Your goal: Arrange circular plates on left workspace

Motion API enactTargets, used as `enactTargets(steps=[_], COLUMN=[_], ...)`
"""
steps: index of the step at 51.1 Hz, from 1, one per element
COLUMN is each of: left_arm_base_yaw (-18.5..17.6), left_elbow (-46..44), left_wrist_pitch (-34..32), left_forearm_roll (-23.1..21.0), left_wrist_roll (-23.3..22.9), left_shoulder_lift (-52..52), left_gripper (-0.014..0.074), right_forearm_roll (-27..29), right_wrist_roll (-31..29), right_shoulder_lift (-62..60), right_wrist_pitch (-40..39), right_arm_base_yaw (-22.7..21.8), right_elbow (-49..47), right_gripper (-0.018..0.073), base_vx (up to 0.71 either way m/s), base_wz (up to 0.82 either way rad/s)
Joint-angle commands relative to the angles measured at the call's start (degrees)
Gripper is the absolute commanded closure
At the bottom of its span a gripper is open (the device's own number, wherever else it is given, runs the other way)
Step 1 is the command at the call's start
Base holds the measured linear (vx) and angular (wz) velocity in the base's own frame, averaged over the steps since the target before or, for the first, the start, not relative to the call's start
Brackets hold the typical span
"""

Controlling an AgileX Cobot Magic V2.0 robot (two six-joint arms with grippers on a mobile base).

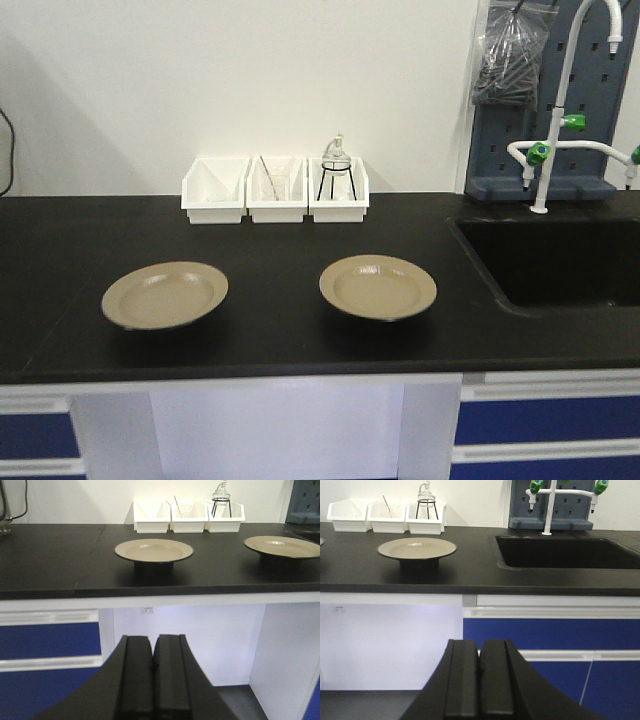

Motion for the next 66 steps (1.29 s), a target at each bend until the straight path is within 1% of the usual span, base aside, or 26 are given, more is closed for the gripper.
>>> enactTargets(steps=[1, 41, 54, 66], left_arm_base_yaw=[-0.2, -0.2, -0.2, -0.2], left_elbow=[1.2, 1.2, 1.2, 1.2], left_wrist_pitch=[-4.7, -4.7, -4.7, -4.7], left_forearm_roll=[0.0, 0.0, 0.0, 0.0], left_wrist_roll=[-0.5, -0.5, -0.5, -0.5], left_shoulder_lift=[-0.3, -0.3, -0.3, -0.3], left_gripper=[0.0596, 0.0596, 0.0596, 0.0596], right_forearm_roll=[-0.5, -0.5, -0.5, -0.5], right_wrist_roll=[-0.1, -0.1, -0.1, -0.1], right_shoulder_lift=[-0.8, -0.8, -0.8, -0.8], right_wrist_pitch=[-4.7, -4.8, -4.8, -4.8], right_arm_base_yaw=[-0.4, -0.4, -0.4, -0.4], right_elbow=[1.2, 1.2, 1.2, 1.2], right_gripper=[0.0564, 0.0564, 0.0564, 0.0564], base_vx=[0.47, 0.45, 0.29, 0.11], base_wz=[-0.02, 0.01, 0.04, 0.03])
